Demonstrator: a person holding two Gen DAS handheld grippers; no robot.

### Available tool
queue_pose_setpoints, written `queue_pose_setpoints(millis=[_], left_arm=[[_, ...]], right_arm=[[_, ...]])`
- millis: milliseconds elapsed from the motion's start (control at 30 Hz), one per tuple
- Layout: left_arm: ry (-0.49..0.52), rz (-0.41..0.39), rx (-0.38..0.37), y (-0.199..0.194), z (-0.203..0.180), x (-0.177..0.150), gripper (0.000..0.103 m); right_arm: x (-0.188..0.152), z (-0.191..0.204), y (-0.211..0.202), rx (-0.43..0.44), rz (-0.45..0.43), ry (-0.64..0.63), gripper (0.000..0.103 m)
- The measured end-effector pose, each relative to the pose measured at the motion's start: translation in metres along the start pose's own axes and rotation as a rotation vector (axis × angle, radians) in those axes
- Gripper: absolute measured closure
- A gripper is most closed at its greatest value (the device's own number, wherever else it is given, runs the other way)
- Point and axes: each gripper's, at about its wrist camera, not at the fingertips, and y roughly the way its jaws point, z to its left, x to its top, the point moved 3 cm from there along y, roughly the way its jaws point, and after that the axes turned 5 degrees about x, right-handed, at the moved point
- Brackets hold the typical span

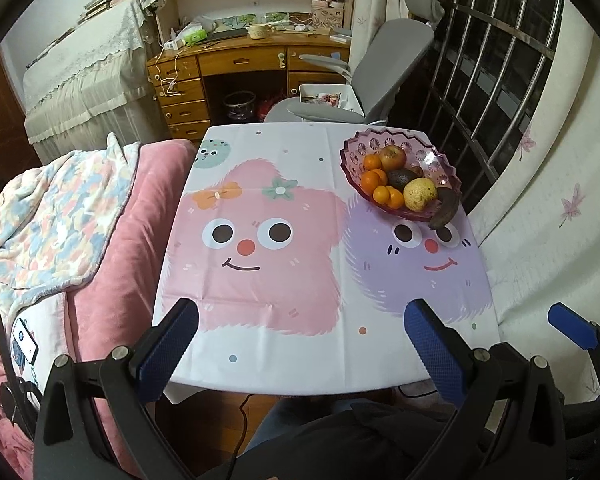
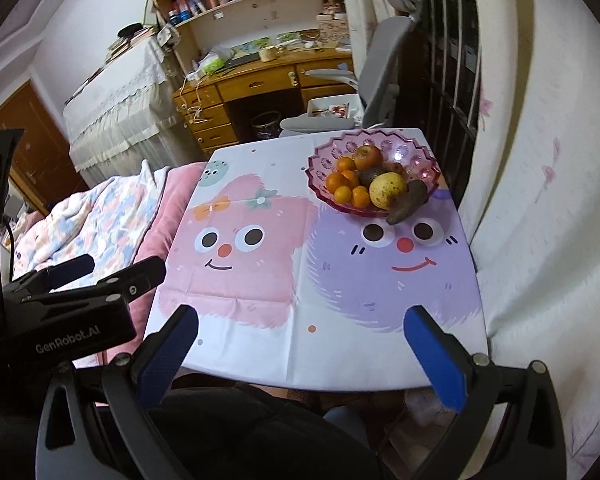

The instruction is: Organize fruits

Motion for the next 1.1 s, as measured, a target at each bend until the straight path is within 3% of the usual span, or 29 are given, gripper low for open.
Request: queue_pose_setpoints(millis=[1100], left_arm=[[-0.013, 0.016, 0.008, 0.013, -0.002, 0.003, 0.001]], right_arm=[[0.004, -0.001, 0.007, 0.003, 0.022, -0.008, 0.000]])
